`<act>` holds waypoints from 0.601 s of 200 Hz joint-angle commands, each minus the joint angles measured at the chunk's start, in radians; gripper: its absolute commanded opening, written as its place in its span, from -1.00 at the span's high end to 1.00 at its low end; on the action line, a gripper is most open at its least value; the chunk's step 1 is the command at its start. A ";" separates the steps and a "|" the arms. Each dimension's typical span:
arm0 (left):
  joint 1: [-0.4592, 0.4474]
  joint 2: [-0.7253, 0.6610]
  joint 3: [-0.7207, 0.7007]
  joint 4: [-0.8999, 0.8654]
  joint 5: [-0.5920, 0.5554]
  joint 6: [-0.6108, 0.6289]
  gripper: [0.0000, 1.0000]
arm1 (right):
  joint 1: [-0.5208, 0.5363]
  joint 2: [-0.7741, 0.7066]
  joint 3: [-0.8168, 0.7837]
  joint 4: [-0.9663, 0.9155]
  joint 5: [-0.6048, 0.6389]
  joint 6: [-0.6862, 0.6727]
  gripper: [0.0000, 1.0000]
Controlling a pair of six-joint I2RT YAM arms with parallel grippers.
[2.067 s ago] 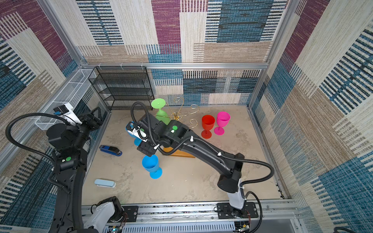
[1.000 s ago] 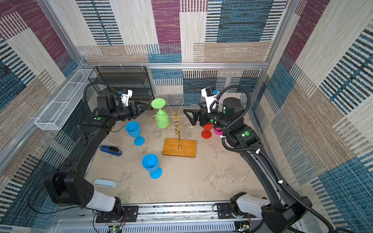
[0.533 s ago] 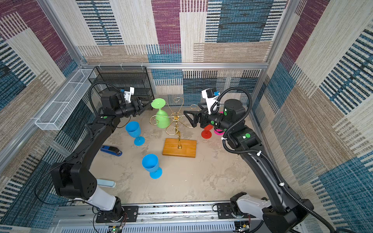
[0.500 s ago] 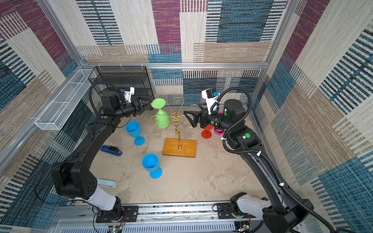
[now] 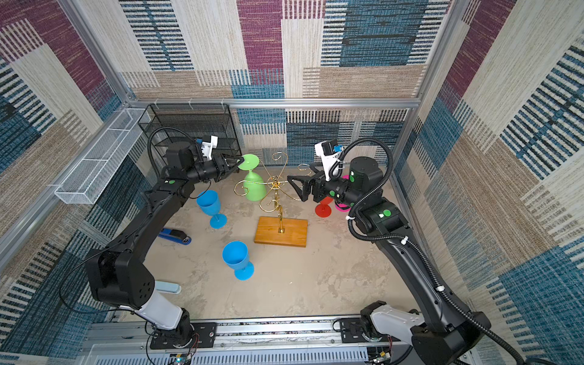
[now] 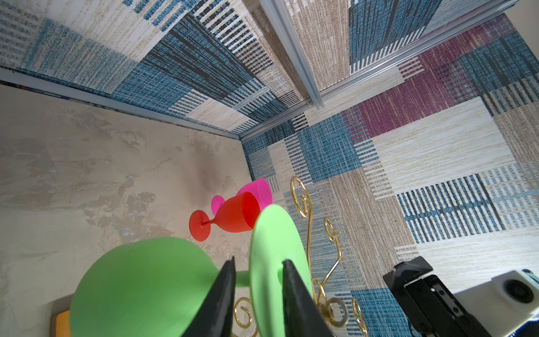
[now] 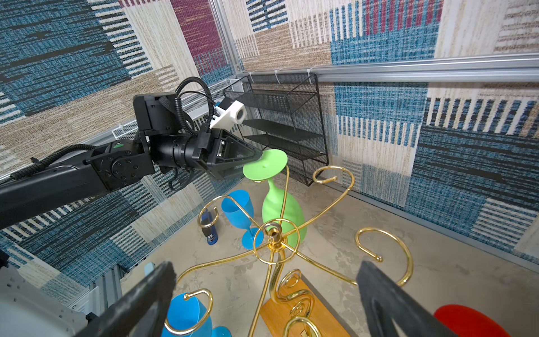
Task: Take the wine glass off the wine glass rack
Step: Pick up the wine glass from the wine glass rack.
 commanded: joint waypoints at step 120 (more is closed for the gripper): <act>0.001 -0.027 0.018 -0.003 0.011 0.004 0.89 | 0.000 -0.026 -0.032 0.036 0.005 0.004 -0.99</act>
